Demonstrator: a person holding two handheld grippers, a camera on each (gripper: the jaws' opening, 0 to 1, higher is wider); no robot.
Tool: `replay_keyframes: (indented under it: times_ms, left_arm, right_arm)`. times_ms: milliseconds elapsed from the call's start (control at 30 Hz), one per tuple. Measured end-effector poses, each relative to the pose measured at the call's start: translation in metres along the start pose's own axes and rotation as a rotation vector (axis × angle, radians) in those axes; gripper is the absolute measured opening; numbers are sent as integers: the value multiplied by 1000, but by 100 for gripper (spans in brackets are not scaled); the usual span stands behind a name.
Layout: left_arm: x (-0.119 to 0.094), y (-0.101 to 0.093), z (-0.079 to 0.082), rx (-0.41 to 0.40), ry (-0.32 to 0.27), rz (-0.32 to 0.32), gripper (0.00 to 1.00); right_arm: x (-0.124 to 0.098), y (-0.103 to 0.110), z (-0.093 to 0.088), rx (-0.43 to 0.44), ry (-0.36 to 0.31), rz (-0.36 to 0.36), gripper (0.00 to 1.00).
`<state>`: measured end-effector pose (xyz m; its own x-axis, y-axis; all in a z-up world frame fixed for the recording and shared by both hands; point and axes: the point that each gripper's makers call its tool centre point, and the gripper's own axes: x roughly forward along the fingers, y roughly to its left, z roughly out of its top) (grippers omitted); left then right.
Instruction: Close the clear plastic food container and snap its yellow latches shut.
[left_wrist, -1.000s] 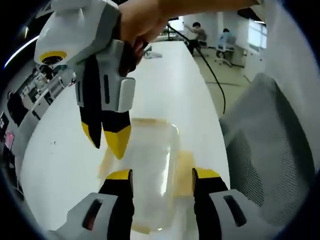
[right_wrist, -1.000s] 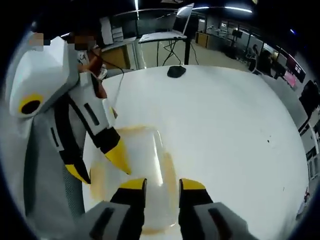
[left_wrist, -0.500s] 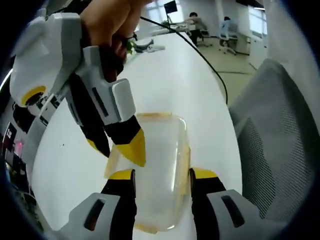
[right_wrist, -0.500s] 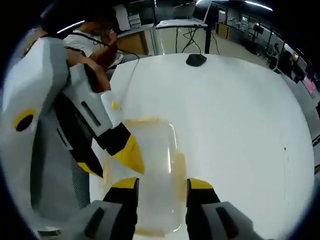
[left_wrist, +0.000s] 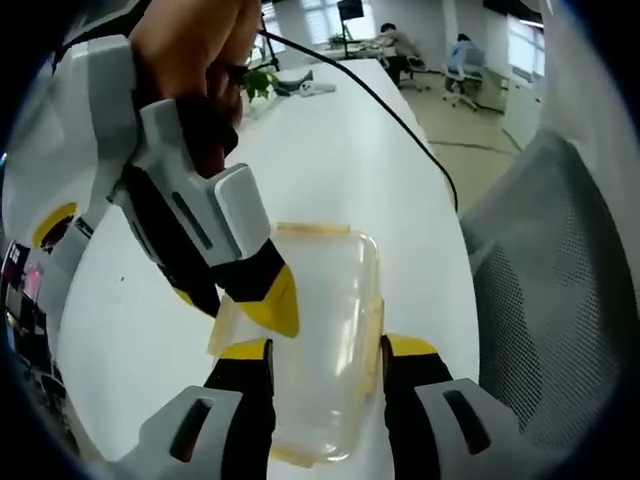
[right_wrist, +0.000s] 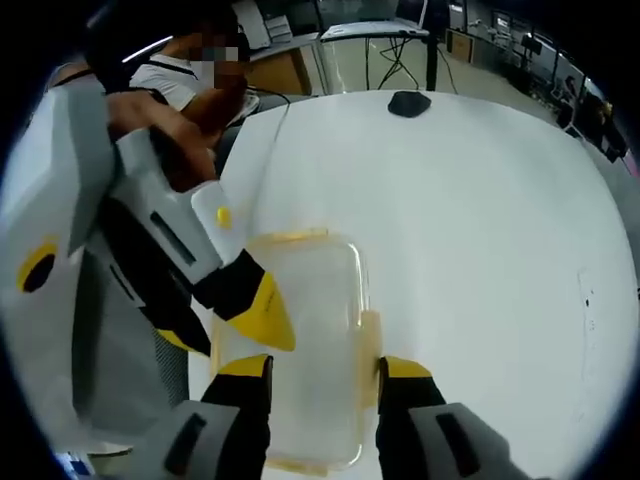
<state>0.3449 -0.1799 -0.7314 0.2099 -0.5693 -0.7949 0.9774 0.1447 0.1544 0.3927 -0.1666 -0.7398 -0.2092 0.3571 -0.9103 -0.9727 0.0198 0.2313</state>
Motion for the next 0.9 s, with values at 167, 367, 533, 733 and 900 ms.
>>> replay_keyframes:
  times_ms: [167, 367, 533, 733, 900]
  left_arm:
    - [3, -2, -2, 67, 44, 32, 40]
    - [2, -1, -3, 76, 60, 31, 40]
    - [2, -1, -3, 77, 61, 27, 40]
    - [6, -3, -7, 171, 77, 65, 41]
    - [19, -28, 3, 181, -10, -23, 39]
  right_arm:
    - [1, 0, 0, -4, 21, 29, 40]
    - [3, 0, 0, -9, 76, 43, 39]
    - [4, 1, -2, 15, 97, 63, 39]
    - [9, 6, 1, 75, 119, 84, 36]
    - [5, 5, -3, 39, 85, 73, 37]
